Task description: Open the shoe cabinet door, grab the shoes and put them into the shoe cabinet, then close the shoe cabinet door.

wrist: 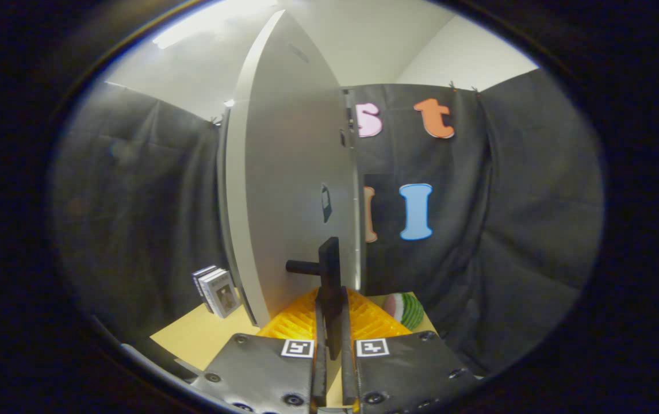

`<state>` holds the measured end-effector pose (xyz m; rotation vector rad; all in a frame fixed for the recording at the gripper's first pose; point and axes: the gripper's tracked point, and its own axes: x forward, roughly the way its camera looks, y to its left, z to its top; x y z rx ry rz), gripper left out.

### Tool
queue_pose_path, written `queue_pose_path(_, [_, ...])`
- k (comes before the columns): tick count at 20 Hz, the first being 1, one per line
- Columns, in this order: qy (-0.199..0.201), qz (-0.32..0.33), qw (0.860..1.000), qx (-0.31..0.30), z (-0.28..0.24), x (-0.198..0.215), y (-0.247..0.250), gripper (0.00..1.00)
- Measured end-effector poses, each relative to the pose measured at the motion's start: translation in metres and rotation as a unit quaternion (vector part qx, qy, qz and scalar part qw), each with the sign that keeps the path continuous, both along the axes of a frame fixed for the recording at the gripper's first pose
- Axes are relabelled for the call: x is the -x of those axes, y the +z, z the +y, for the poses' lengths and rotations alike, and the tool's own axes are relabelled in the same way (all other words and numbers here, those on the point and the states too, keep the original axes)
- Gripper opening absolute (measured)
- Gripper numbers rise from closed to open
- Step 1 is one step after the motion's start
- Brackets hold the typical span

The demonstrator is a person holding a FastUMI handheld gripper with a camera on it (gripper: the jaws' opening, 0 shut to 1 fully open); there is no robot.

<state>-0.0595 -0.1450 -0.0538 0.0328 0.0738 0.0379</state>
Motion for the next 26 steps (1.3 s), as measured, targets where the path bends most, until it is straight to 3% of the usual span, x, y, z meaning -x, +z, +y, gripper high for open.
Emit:
queue_pose_path(3, [-0.022, 0.006, 1.0, -0.001, -0.028, -0.002, 0.002, 0.06])
queue_pose_path(8, [-0.015, 0.005, 1.0, 0.007, -0.045, -0.003, 0.003, 0.05])
queue_pose_path(17, [-0.021, -0.014, 0.999, 0.02, -0.058, 0.03, 0.016, 0.12])
queue_pose_path(26, [-0.023, -0.06, 0.998, 0.02, -0.013, 0.08, 0.023, 0.11])
